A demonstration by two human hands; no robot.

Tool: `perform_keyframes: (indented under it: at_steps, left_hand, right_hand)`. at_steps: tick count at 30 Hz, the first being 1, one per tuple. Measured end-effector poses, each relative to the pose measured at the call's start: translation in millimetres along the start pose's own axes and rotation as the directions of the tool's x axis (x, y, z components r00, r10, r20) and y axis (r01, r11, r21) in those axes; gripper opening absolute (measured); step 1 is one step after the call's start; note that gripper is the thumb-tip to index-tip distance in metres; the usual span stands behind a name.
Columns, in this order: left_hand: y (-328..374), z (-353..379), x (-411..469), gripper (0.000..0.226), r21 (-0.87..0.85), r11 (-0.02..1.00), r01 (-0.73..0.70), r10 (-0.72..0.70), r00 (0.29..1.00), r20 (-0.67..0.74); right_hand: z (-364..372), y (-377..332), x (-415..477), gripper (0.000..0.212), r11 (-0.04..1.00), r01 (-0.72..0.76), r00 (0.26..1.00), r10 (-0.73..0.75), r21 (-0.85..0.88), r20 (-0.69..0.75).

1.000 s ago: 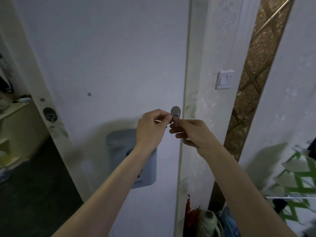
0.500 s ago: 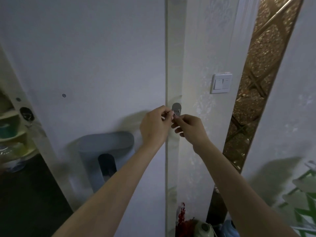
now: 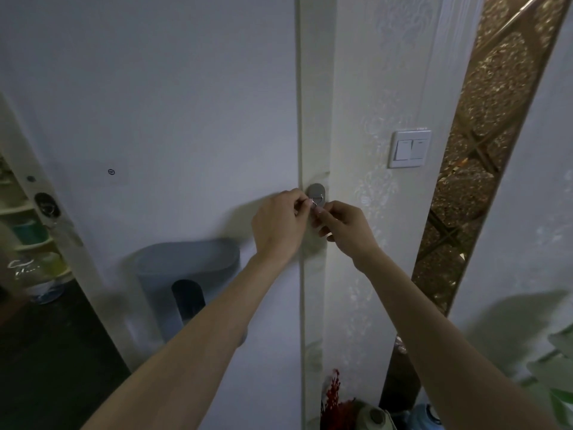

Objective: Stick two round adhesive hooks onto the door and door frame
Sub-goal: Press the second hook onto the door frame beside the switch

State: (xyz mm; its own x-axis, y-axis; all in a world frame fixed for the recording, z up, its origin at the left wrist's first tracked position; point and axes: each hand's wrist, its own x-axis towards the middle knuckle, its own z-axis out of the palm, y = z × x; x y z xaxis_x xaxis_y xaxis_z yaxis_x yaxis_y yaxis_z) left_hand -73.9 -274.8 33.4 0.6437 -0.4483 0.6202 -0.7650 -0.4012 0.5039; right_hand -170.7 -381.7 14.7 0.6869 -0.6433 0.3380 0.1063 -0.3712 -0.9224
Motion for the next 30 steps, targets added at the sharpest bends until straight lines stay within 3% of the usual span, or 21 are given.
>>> perform_keyframes:
  at_steps: [22,30]
  left_hand:
    - [6,1,5,0.018,0.258,0.947,-0.19,0.205,0.978,-0.031]
    - [7,-5,12,0.02,0.247,0.955,-0.167,0.172,0.985,0.001]
  right_hand:
    - [-5,2,11,0.028,0.994,-0.012,1.0,0.014,-0.106,0.012]
    - [-5,-8,11,0.024,0.988,-0.046,0.998,0.05,-0.15,0.024]
